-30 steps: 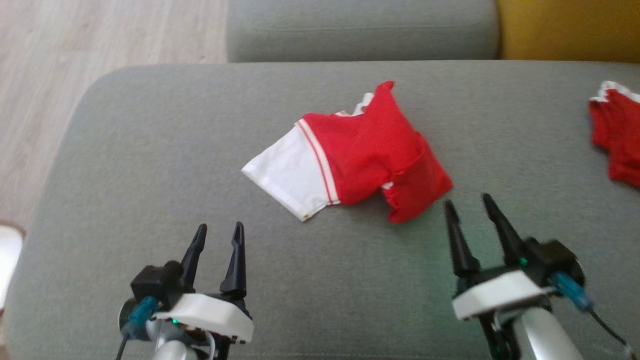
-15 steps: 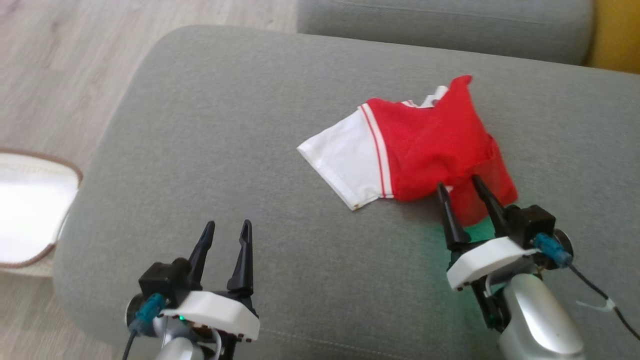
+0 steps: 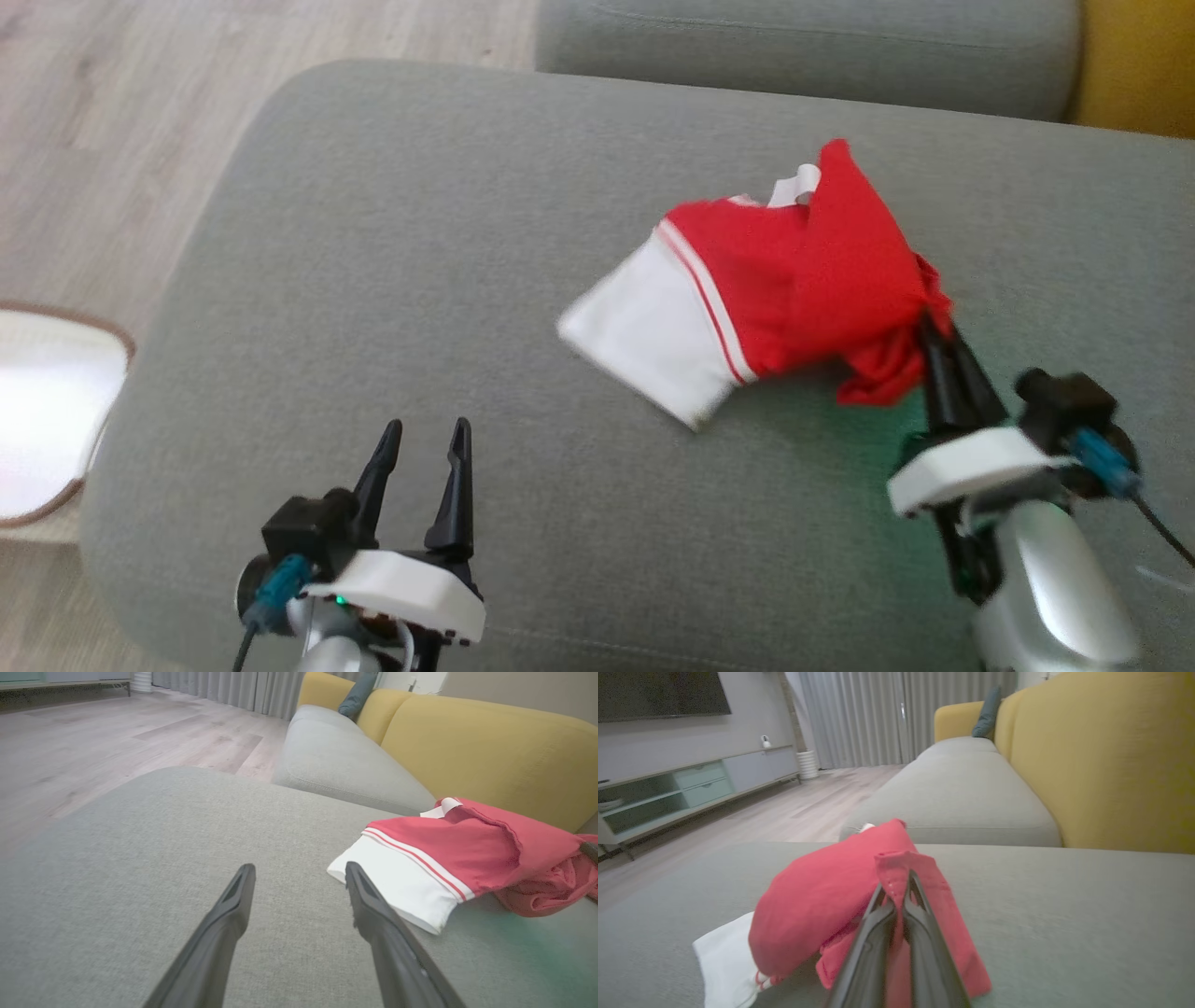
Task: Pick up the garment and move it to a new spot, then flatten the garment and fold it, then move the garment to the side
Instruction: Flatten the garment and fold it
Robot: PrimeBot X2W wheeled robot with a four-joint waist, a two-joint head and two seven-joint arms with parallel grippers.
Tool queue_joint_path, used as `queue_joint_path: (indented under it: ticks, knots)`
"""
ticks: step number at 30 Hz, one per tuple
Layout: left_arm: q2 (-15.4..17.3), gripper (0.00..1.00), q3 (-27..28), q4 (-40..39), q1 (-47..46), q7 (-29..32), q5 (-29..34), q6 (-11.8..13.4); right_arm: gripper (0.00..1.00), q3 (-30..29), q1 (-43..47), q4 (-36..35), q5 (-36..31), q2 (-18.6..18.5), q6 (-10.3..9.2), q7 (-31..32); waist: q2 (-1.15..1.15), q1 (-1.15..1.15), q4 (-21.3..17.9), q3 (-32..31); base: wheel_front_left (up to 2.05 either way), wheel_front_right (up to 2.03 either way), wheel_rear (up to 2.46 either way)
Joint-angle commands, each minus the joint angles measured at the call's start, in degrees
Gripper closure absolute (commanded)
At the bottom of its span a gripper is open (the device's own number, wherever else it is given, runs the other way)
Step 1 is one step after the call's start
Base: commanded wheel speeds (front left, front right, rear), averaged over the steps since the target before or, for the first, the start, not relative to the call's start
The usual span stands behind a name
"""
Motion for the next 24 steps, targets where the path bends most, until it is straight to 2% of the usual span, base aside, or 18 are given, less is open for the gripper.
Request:
queue_joint_path:
  ticks: [1, 8, 14, 16, 18, 19, 20, 24]
  knots:
    - [-0.3, 0.0, 2.3, -1.7, -1.4, -0.7, 0.6, -0.4, 1.0, -1.0, 1.3, -3.1, -1.3, -0.2, 0.37, -0.8, 0.0, 0.0, -1.6, -0.5, 0.0, 0.0, 0.0]
    - [-0.5, 0.0, 2.3, -1.8, -1.0, -0.7, 0.9, -0.7, 1.0, -9.7, 6.3, -6.9, -4.4, -0.2, 0.37, 0.9, 0.0, 0.0, -5.3, -0.3, 0.0, 0.0, 0.0]
    - [-0.7, 0.0, 2.2, -1.7, -1.6, -0.7, 1.2, -0.9, 1.0, -14.7, 6.2, -6.9, -4.5, -0.2, 0.37, 2.9, 0.0, 0.0, -7.0, 0.9, 0.0, 0.0, 0.0]
    - [-0.8, 0.0, 2.2, -1.7, -1.9, -0.7, 1.3, -1.0, 0.62, -16.4, 5.4, -6.0, -4.8, -0.2, 0.37, 3.2, 0.0, 0.0, -7.3, 1.3, 0.0, 0.0, 0.0]
    - [-0.8, 0.0, 2.2, -1.6, -2.2, -0.7, 1.3, -1.1, 0.47, -18.3, 4.5, -4.9, -5.5, -0.2, 0.37, 3.3, 0.0, 0.0, -7.4, 1.7, 0.0, 0.0, 0.0]
    - [-0.9, 0.0, 2.3, -1.6, -2.4, -0.7, 1.4, -1.1, 0.1, -19.3, 4.0, -4.4, -6.1, -0.2, 0.37, 3.2, 0.0, 0.0, -7.5, 1.8, 0.0, 0.0, 0.0]
    - [-0.9, 0.0, 2.3, -1.5, -2.5, -0.7, 1.4, -1.2, 0.0, -20.2, 3.7, -3.8, -6.7, -0.2, 0.37, 3.3, 0.0, 0.0, -7.5, 1.9, 0.0, 0.0, 0.0]
    - [-0.9, 0.0, 2.8, -1.4, -2.7, -0.7, 1.4, -1.2, 0.0, -23.2, 2.6, -2.9, -8.5, -0.2, 0.37, 3.1, 0.0, 0.0, -7.8, 2.1, 0.0, 0.0, 0.0]
